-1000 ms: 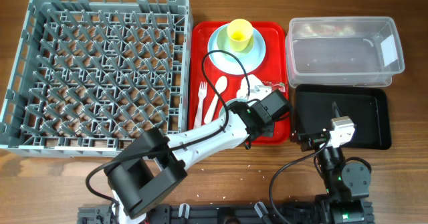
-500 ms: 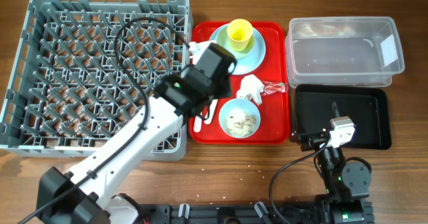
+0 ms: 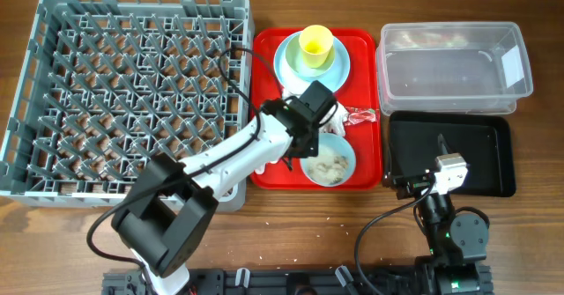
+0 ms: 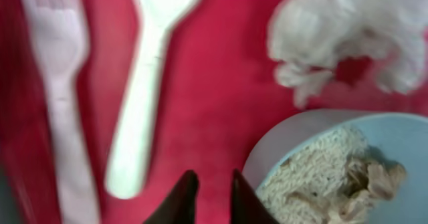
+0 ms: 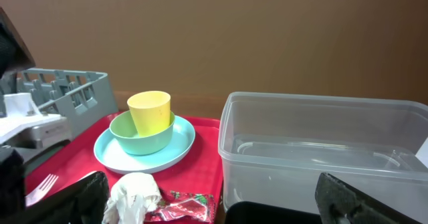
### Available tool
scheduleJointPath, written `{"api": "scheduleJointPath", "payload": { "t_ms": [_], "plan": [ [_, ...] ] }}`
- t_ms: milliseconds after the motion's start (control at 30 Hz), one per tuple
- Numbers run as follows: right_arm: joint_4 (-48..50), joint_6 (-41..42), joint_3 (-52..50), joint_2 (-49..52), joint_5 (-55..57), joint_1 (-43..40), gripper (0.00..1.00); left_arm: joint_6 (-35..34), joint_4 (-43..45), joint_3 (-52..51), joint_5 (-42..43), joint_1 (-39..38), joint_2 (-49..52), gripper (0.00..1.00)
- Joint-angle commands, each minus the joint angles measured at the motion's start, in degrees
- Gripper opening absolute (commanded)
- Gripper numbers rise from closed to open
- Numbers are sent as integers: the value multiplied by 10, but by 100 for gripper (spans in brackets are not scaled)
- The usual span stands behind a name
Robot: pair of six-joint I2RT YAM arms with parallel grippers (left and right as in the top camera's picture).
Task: Sort waste into correct bins and load items into the dishwasher rack
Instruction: 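Grasp the white plastic spoon with the left gripper, then carry the spoon into the grey rack and open the left gripper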
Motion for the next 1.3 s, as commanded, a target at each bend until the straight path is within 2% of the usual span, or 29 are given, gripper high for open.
{"api": "scheduleJointPath", "payload": {
  "t_ms": [0, 100, 267, 533, 567, 600, 667, 767, 967, 1067, 1133, 1267],
  "plan": [
    [2, -3, -1, -3, 5, 2, 100, 35, -3, -3, -35, -9, 1, 23],
    [2, -3, -1, -3, 5, 2, 100, 35, -1, -3, -86, 20, 0, 31],
    [2, -3, -1, -3, 5, 2, 100, 66, 28, -3, -86, 49, 5, 40],
    [2, -3, -1, -3, 5, 2, 100, 80, 80, -3, -77, 47, 105, 40],
    [2, -3, -1, -3, 5, 2, 100, 80, 87, -3, -77, 45, 114, 37],
    [2, -3, -1, -3, 5, 2, 100, 80, 88, -3, -77, 43, 114, 30],
    [2, -3, -1, -3, 5, 2, 100, 80, 87, -2, -77, 41, 106, 4],
    [2, -2, -1, -3, 5, 2, 100, 80, 78, -2, -77, 49, 57, 4],
    [2, -3, -1, -3, 5, 2, 100, 83, 29, 3, -90, 80, -166, 4],
    [2, -3, -1, -3, 5, 2, 100, 146, -13, 3, -127, 126, -259, 4],
    [2, -3, -1, -3, 5, 2, 100, 153, -45, 0, -124, 169, -260, 4],
    [2, -3, -1, -3, 5, 2, 100, 153, -40, -3, -106, 220, -197, 4]
  ]
}}
